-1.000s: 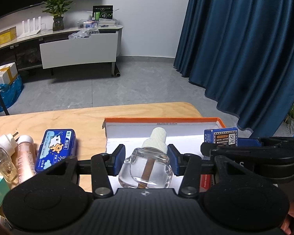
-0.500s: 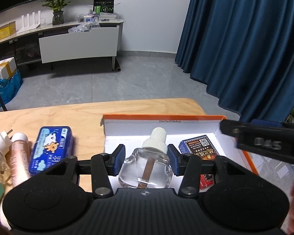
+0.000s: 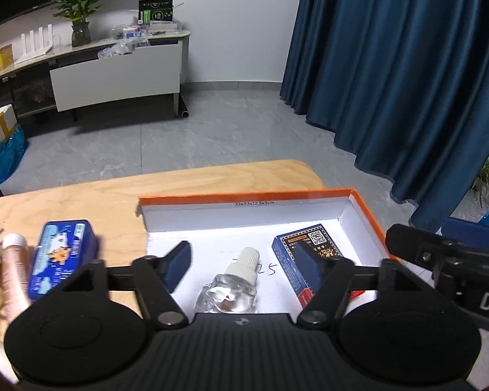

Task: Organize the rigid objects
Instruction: 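Lower and release the bottle with the left tool while the right tool releases the card box, then move both tools back toward the teal bandage box and white device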

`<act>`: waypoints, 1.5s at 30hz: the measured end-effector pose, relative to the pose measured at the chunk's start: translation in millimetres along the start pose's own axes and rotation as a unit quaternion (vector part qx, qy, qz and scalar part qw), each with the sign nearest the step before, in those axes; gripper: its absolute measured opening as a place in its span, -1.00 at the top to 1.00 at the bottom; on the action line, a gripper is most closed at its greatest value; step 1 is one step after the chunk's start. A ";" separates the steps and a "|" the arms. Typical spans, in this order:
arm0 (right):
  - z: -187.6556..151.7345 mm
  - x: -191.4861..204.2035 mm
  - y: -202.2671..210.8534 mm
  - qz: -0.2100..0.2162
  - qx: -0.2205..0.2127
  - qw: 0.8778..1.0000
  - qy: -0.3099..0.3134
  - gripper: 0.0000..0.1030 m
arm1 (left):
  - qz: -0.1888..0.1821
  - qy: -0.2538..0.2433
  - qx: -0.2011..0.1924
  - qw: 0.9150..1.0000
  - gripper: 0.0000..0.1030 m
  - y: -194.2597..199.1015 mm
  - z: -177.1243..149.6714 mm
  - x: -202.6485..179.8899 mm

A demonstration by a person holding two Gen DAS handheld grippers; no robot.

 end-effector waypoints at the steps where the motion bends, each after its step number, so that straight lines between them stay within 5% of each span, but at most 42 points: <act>1: -0.6 1.8 3.0 -0.001 0.001 1.000 -0.001 -0.55 | 0.002 0.000 -0.001 1.000 -0.52 4.4 1.0 1.1; 5: -3.4 3.0 13.1 -0.004 0.006 1.000 -0.008 -0.66 | 0.024 0.000 0.002 1.000 -0.86 23.4 2.3 11.2; 9: -11.8 6.4 21.7 -0.002 0.022 1.000 -0.015 -0.69 | 0.034 0.000 0.012 0.999 -0.96 38.5 -5.2 20.7; 45: -60.8 112.6 45.0 0.081 0.077 0.993 0.042 -0.70 | 0.106 0.043 0.002 0.993 -0.98 115.3 -41.4 115.8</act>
Point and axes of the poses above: each gripper's, at about its wrist camera, not at the fingertips, and y roughly against the way its jaws point, x to its left, z to its top, the point moved 9 cm from there along -y, roughly the way its jaws point, and after that the axes turned 10 degrees about -x, right-handed, at the moved point
